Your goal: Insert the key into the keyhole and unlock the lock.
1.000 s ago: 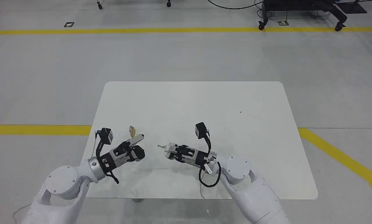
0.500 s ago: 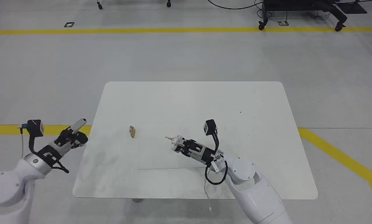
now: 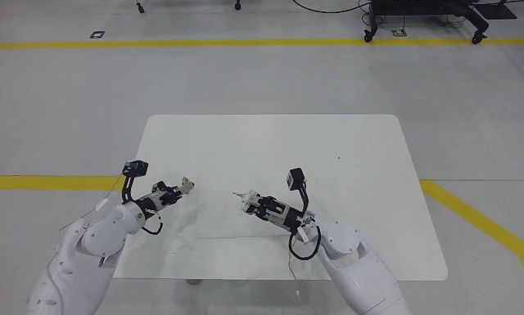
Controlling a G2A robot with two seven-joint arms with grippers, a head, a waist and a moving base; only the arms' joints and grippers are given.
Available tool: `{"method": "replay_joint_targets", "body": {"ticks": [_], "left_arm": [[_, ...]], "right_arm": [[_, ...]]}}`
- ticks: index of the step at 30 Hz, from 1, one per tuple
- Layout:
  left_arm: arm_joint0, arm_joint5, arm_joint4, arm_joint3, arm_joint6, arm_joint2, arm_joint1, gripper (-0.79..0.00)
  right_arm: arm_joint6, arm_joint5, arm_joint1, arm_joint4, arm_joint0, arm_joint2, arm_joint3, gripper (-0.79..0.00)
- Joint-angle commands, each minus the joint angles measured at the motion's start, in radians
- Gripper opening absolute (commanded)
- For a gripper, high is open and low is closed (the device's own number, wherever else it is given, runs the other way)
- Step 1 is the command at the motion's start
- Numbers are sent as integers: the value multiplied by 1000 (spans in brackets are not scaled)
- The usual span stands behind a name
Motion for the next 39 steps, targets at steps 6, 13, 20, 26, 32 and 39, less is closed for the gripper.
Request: {"method": "replay_joint_targets", "body": {"ticks": [6,13,20,26,32,39], "left_arm": [[-33,23,73,75,33,26,-4,-179],[-71,52,105,107,47,81,-16,-219],[-99,69,130,139,72,110,-26,-409],[-113,74,135,148,78,116,-30,-440],[-128,91,127,166,47,115,-33,-785],[-146,120,18,209,-88,70,-29,-785]], "right_arm": [[0,0,0,0,0,0,0,-785],[0,0,0,0,0,0,0,-785],[0,0,0,0,0,0,0,-785],[0,0,0,0,0,0,0,-785],[0,0,0,0,0,0,0,-785],[0,0,0,0,0,0,0,-785]]}}
